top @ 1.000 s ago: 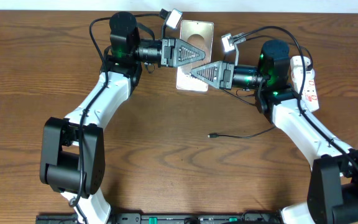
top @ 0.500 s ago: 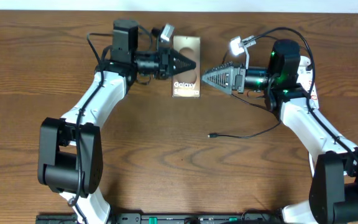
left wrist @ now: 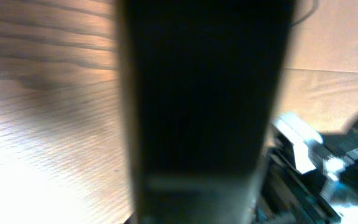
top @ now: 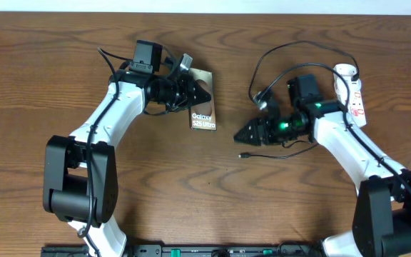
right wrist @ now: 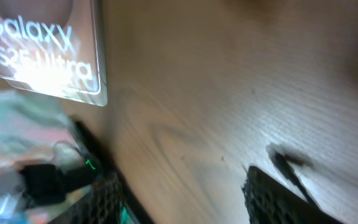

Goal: Plug charger to phone and switch on socket
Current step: 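Release the phone from the right gripper and pull it back, then lower the right gripper onto the black USB-C cable end and close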

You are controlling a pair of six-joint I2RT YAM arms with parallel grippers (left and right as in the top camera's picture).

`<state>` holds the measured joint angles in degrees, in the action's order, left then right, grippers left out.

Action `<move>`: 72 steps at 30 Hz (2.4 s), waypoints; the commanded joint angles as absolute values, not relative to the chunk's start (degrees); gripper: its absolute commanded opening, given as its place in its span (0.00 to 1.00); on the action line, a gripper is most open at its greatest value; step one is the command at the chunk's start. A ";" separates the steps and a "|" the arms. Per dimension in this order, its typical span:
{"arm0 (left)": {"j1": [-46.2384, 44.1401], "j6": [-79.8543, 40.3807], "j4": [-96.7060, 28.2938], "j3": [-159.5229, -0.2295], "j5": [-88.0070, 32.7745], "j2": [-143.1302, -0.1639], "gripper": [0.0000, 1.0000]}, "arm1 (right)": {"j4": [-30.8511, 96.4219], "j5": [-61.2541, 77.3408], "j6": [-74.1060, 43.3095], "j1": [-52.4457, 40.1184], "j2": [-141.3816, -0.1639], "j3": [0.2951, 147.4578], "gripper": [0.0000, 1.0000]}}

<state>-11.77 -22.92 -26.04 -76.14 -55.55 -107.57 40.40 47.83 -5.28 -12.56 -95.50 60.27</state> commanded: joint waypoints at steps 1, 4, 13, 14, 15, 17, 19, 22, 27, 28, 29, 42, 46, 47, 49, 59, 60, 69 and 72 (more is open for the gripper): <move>-11.64 -19.94 -28.29 -76.75 -50.22 -105.56 0.07 | 51.51 28.12 6.44 -16.36 -92.95 69.54 0.61; -11.64 -20.16 -31.05 -76.75 -44.64 -105.56 0.07 | 59.59 18.13 14.68 -20.53 -92.95 74.17 0.64; -8.71 -20.14 -34.04 -76.75 -40.86 -105.56 0.07 | 51.72 17.50 24.53 -27.90 -92.90 75.53 0.99; -8.23 -20.14 -34.02 -76.75 -40.86 -105.56 0.07 | 51.70 17.47 27.70 -28.16 -92.92 75.53 0.99; -7.53 -20.16 -34.00 -76.75 -40.88 -105.56 0.07 | 53.25 17.28 34.11 -28.73 -92.97 75.53 0.99; -6.63 -20.14 -34.00 -76.75 -40.86 -105.56 0.07 | 56.69 14.44 40.07 -29.98 -92.97 75.48 0.99; -6.37 -20.14 -33.98 -76.75 -40.84 -105.56 0.08 | 58.87 12.08 41.43 -31.11 -92.97 74.87 0.96; -6.39 -20.14 -33.98 -76.75 -40.84 -105.56 0.07 | 59.88 9.04 41.47 -32.60 -92.97 72.55 0.89; -6.39 -20.14 -34.02 -76.75 -40.84 -105.56 0.08 | 54.39 1.72 42.26 -33.52 -92.97 65.41 0.86; -6.39 -20.14 -34.02 -76.75 -40.84 -105.56 0.08 | 52.84 1.30 42.92 -33.54 -92.97 63.68 0.86; -6.39 -20.03 -34.06 -76.75 -40.84 -105.56 0.08 | 51.53 0.80 43.44 -33.54 -92.97 62.30 0.86; -6.39 -19.09 -33.91 -76.75 -40.86 -105.56 0.08 | 38.02 -2.42 44.91 -32.51 -92.97 52.47 0.78; -6.39 -19.09 -34.02 -76.75 -40.86 -105.56 0.07 | 34.26 -2.39 44.91 -32.42 -92.97 49.12 0.76; -6.39 -19.09 -34.02 -76.75 -40.86 -105.56 0.07 | 33.32 -2.31 44.88 -32.34 -92.97 48.40 0.75; -6.39 -19.09 -34.02 -76.75 -40.86 -105.56 0.07 | 31.40 -2.20 44.91 -32.27 -92.97 47.29 0.75; -6.39 -19.09 -34.26 -76.75 -40.86 -105.56 0.07 | 27.35 -1.98 44.93 -29.52 -92.97 44.97 0.52; -6.39 -19.09 -34.24 -76.75 -40.86 -105.56 0.07 | 26.94 -1.39 44.93 -29.21 -92.97 44.97 0.52; -6.39 -19.09 -34.22 -76.75 -40.86 -105.56 0.08 | 25.87 2.11 44.93 -28.82 -92.97 44.97 0.45; -6.39 -19.09 -34.22 -76.75 -40.86 -105.56 0.08 | 25.54 2.11 45.01 -28.86 -92.97 44.97 0.43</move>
<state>-6.48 -20.49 -34.15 -76.14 -40.10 -107.57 25.85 0.91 44.49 -29.06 -93.25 45.67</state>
